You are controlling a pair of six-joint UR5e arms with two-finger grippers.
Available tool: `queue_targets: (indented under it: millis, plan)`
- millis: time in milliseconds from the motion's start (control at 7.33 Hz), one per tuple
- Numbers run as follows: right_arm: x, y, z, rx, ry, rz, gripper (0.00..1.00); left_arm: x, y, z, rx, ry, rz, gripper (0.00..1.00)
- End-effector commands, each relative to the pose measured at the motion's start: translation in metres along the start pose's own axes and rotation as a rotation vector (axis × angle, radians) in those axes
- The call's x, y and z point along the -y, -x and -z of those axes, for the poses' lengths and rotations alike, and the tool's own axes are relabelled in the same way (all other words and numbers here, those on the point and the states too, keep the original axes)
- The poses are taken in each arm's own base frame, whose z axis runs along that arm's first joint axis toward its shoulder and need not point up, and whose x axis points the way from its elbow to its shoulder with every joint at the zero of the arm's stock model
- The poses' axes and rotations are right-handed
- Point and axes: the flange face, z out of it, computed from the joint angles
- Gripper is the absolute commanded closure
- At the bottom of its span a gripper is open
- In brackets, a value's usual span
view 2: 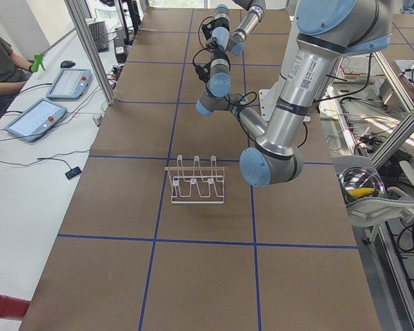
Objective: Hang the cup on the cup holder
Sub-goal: 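Close the left gripper on the cup's closed end, then open the right gripper and withdraw it while the left gripper pulls the cup away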
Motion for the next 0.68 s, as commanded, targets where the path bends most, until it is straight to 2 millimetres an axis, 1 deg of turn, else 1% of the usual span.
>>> queue_targets:
  millis: [0,136,273,409,545]
  plan:
    - [0.003,0.002,0.014,-0.008,-0.01,0.017,0.0,-0.004,-0.002,0.002,-0.004,0.006,-0.002,1.0]
    - [0.004,-0.003,0.038,0.011,-0.004,0.038,0.0,-0.004,-0.003,0.003,-0.006,0.004,-0.004,1.0]
    - [0.01,-0.003,0.063,0.022,-0.014,0.059,0.0,-0.004,-0.004,0.004,-0.007,0.002,-0.006,1.0]
    - [0.02,0.005,0.08,0.012,-0.036,0.083,0.0,0.001,-0.01,0.012,-0.013,-0.014,-0.019,1.0]
    - [0.034,0.018,0.108,-0.013,-0.077,0.136,0.0,0.008,-0.035,0.029,-0.039,-0.053,-0.074,1.0]
